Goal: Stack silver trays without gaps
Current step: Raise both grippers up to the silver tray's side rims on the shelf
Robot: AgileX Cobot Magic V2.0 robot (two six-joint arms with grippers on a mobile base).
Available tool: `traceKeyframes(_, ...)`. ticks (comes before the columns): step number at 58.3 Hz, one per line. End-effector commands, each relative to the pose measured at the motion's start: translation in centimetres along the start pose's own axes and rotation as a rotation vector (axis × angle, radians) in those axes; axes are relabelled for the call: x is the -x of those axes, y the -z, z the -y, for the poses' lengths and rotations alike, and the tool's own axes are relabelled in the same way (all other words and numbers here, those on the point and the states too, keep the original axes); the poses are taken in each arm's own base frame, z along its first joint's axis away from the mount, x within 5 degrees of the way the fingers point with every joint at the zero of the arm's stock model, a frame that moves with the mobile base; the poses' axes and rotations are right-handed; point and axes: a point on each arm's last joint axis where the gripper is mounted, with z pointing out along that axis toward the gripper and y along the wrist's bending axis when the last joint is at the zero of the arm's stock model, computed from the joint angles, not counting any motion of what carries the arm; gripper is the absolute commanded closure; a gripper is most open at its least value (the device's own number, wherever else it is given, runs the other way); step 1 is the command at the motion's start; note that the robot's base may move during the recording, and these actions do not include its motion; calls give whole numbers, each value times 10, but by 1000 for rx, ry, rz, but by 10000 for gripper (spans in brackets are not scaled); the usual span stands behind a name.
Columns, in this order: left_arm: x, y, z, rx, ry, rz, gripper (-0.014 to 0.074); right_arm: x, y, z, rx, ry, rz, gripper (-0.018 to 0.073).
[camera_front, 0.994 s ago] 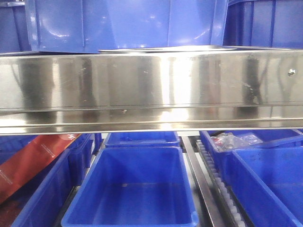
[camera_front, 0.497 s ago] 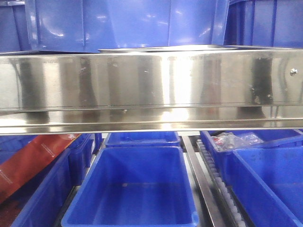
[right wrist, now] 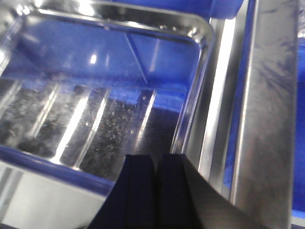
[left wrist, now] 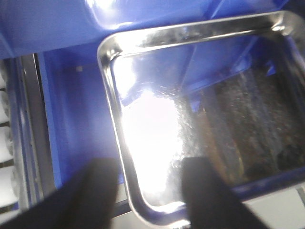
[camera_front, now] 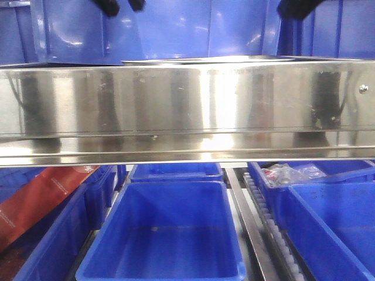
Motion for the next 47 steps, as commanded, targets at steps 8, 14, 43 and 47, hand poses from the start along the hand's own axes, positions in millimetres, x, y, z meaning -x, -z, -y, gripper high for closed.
traceKeyframes(8, 5, -6, 4, -15, 3, 40, 256, 5, -12, -1, 15, 2, 14, 422)
traceKeyframes(14, 4, -11, 4, -12, 3, 32, 256, 7, -13, -1, 15, -1, 38, 181)
traceKeyframes(43, 1, -40, 0, 16, 28, -20, 257, 10, -41, 7, -26, -60, 50, 157)
traceKeyframes(47, 0, -43, -1, 21, 26, -26, 258, 9, -47, 8, -29, -62, 36, 157)
